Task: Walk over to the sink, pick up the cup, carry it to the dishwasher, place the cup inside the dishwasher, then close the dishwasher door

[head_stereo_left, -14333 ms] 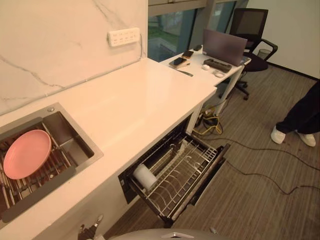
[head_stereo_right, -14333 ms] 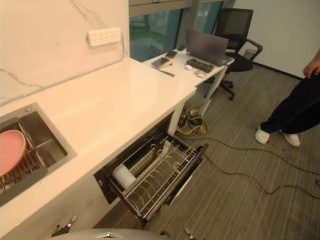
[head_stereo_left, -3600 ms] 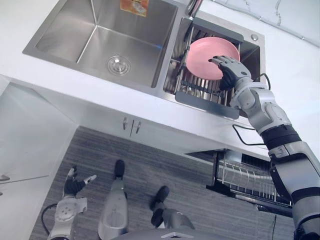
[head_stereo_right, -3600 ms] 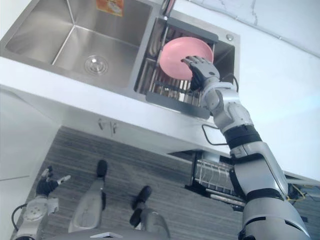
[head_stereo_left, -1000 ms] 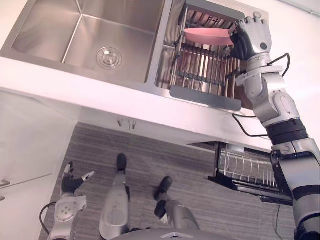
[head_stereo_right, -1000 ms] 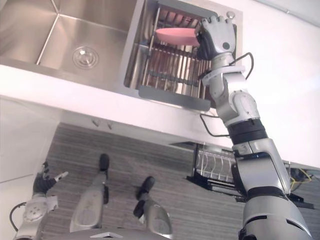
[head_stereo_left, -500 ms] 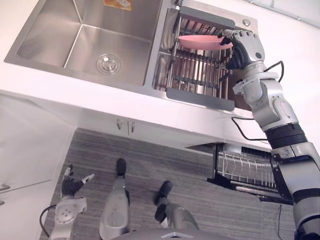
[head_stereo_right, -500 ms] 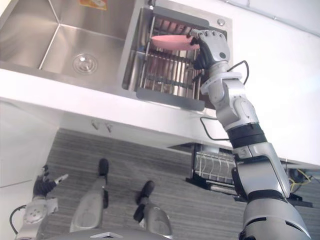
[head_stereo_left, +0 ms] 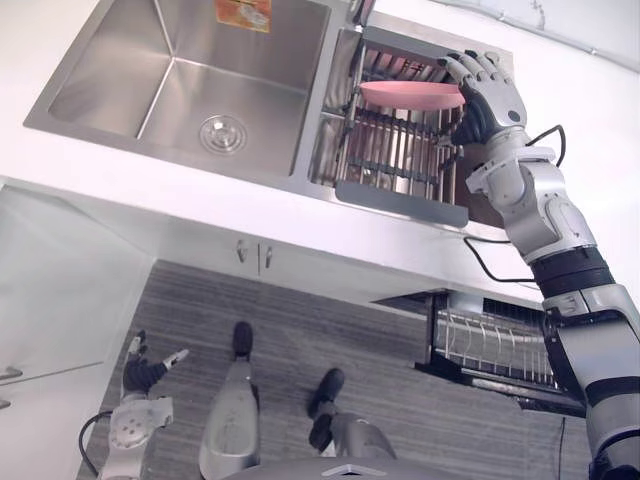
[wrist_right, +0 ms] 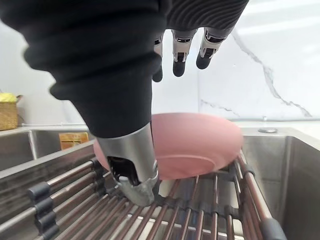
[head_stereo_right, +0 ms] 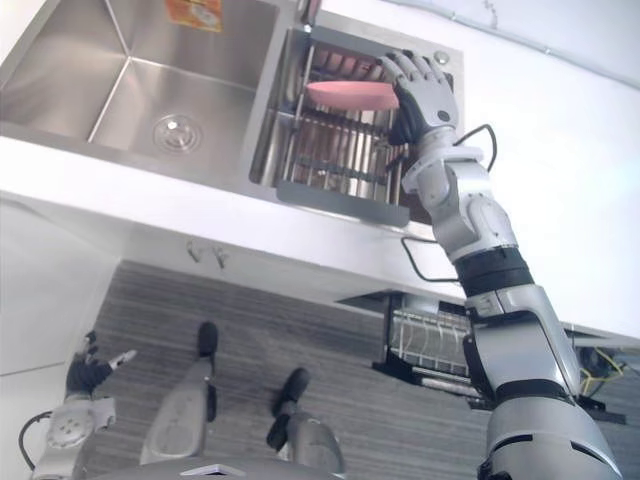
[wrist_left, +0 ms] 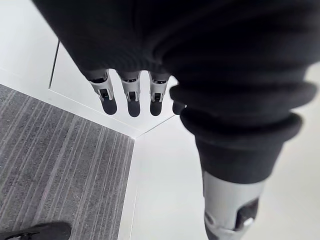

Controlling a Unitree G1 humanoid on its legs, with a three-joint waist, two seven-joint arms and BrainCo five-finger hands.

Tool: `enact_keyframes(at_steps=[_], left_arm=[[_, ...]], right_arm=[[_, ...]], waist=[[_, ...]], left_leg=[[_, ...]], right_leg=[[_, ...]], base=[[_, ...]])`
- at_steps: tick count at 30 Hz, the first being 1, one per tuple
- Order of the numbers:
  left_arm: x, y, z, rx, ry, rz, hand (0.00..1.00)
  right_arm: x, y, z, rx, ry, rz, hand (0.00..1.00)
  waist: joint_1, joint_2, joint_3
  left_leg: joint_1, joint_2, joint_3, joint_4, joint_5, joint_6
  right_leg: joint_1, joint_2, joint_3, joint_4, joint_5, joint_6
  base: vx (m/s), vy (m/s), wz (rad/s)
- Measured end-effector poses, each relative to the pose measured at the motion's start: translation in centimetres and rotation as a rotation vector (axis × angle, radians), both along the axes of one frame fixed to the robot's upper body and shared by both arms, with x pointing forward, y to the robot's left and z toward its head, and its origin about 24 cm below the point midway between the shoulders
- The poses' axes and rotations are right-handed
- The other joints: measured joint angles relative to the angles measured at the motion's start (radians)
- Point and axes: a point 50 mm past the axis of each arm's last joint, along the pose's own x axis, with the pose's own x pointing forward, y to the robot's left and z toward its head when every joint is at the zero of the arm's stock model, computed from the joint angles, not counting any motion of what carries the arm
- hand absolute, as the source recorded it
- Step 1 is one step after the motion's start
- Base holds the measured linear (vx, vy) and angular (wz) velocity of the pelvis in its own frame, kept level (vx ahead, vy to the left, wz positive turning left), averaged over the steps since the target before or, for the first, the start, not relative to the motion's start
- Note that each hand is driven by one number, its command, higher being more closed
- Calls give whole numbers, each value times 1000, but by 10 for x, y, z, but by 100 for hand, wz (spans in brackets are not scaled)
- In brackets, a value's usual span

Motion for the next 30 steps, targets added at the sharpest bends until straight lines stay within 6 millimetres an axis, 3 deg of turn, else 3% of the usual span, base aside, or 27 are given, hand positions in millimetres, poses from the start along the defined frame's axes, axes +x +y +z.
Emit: enact_keyframes(at_steps=[9,10,21,30], left_arm=[[0,0,0,-1,-1,-1,0],[0,0,0,-1,-1,-2,0],[1,0,2,2,-9,-7,0],[4,-4,5,3,-29,-29,0]], right_arm=[[6,-12,-10,28,68,-55,0],[8,-13,-8,28,72,-66,100],[16,-10,12,29,-7,-85,100],[13,-3,29,1,-125,-75,100]], waist=[[23,0,0],[24,0,0],[43,1,2],[39,3,10]], left_leg=[[-23,-3,-21,0,7,0],[-28,-3,-25,0,7,-1],[-47,-6,-34,0,13,4],[-48,-6,-31,0,7,-3]], right_leg=[[-8,1,-26,-1,0,0],[-12,1,-28,-1,1,1],[-23,0,-43,-5,1,2],[-23,0,-43,-5,1,2]], base=[[24,9,8],[17,6,4],[36,5,4],[20,4,0]])
